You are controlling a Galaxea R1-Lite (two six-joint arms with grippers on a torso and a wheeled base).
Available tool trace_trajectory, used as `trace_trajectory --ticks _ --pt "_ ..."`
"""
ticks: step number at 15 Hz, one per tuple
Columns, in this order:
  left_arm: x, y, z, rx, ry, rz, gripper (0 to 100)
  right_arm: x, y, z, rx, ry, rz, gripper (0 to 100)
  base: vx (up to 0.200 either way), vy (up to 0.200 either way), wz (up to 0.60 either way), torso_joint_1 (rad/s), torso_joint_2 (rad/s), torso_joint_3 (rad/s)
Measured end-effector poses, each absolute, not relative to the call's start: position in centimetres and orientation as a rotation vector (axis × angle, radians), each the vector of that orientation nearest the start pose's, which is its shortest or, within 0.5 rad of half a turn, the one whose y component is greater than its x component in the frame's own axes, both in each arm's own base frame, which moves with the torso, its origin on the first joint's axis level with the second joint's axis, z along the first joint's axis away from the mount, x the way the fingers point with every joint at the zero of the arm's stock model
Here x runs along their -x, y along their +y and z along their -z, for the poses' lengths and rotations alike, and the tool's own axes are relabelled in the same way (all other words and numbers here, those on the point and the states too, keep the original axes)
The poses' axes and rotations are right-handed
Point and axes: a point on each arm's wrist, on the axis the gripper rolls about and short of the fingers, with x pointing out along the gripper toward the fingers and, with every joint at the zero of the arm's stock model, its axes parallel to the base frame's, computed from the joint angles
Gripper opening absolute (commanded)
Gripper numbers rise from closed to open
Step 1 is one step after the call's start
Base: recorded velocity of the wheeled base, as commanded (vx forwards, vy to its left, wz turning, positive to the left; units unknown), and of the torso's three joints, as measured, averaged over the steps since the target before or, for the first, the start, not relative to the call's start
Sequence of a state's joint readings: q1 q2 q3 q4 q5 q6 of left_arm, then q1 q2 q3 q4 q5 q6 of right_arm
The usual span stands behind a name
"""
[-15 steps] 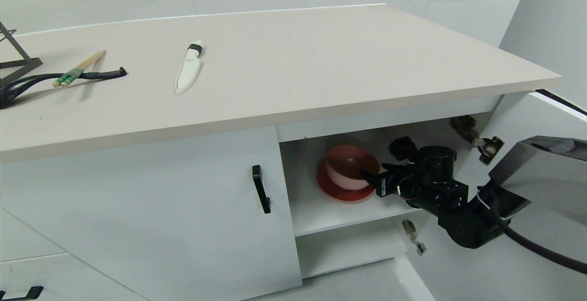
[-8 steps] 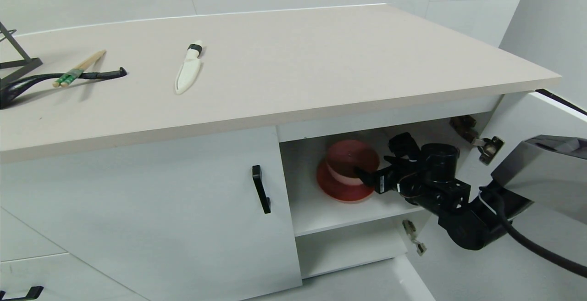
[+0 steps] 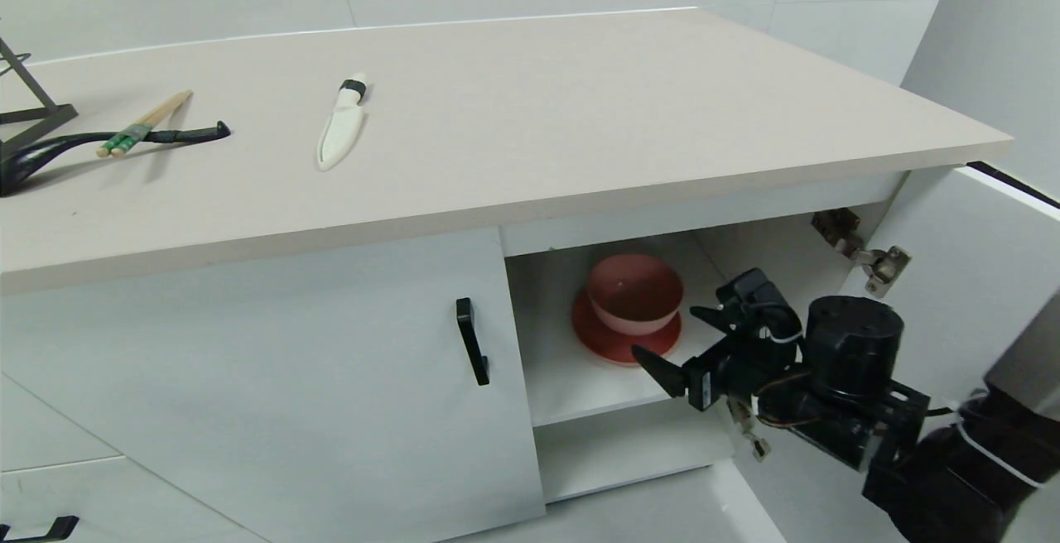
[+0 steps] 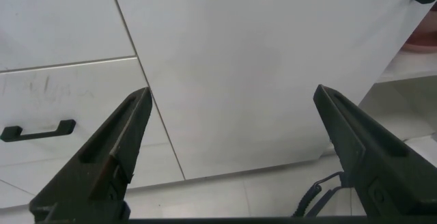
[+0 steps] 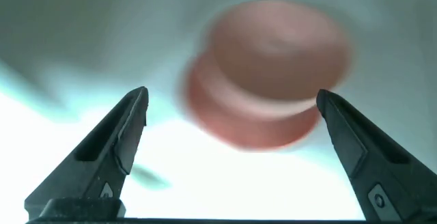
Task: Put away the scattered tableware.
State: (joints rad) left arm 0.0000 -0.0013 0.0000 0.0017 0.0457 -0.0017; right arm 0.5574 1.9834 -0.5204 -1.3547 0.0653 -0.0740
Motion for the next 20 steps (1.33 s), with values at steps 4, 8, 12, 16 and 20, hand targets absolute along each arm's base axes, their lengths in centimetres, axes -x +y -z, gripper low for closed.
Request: trace_trajectory --ticks 4,8,12,16,20 --pt "2.3 0.1 -7.5 -0.005 0.001 -0.046 100 -20.0 14.1 -12.1 0.098 0.071 -0.662 100 0.000 0.000 0.00 0.000 0.00 0.000" --pt "2.3 0.1 -7.5 0.009 0.000 -0.047 100 -15.2 9.1 -12.6 0.100 0.079 -0.580 100 0.000 0.000 0.00 0.000 0.00 0.000" --pt "2.3 0.1 -7.5 0.005 0.000 -0.046 100 -12.1 5.1 -13.4 0.128 0.075 -0.442 100 0.000 0.000 0.00 0.000 0.00 0.000" --pt "2.3 0.1 -7.5 0.006 0.000 -0.046 100 -8.2 3.1 -13.2 0.140 0.117 -0.407 100 -0.200 0.000 0.00 0.002 0.01 -0.001" --pt "2.3 0.1 -7.5 0.005 0.000 -0.046 100 -5.0 1.5 -13.3 0.129 0.028 -0.316 100 -0.200 0.000 0.00 0.003 0.00 0.001"
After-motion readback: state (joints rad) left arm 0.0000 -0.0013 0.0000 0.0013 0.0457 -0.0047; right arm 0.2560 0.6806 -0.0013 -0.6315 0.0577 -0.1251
